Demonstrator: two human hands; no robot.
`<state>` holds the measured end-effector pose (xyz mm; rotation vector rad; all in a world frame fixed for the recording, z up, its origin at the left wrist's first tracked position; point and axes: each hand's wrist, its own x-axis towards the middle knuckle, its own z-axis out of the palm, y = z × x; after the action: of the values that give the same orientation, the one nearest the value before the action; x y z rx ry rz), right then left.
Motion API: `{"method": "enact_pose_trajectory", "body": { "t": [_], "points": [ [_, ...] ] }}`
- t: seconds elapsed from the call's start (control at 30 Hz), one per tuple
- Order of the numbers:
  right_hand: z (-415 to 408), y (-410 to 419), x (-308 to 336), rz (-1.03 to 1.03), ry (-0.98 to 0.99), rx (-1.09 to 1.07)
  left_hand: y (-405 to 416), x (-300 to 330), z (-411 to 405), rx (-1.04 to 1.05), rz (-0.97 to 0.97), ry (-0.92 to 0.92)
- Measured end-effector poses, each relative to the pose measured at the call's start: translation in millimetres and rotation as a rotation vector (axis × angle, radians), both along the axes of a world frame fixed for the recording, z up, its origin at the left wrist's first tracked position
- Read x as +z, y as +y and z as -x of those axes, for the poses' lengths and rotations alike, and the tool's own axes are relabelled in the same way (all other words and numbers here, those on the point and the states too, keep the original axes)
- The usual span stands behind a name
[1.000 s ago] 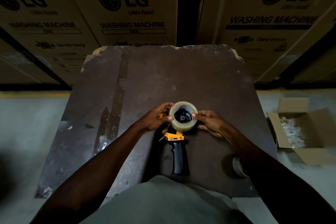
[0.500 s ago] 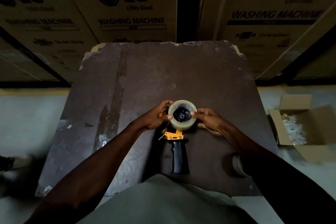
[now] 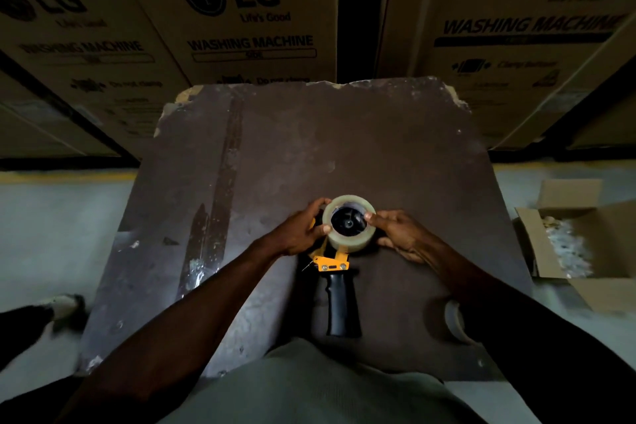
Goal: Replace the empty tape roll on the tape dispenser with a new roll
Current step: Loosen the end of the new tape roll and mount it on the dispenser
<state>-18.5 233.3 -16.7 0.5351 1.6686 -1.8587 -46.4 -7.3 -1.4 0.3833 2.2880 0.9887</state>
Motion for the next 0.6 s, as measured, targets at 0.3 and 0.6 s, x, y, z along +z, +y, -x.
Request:
{"method": "enact_pose_trajectory", "body": {
  "t": [0.3, 0.6],
  "points": [
    [-4, 3, -15, -0.032, 0.03, 0.046, 8, -16, 3, -0.01, 0.123, 0.107],
    [-2, 3, -23, -0.165, 0.031, 0.085, 3, -27, 15, -0.04, 0.182, 0.054]
  ]
}}
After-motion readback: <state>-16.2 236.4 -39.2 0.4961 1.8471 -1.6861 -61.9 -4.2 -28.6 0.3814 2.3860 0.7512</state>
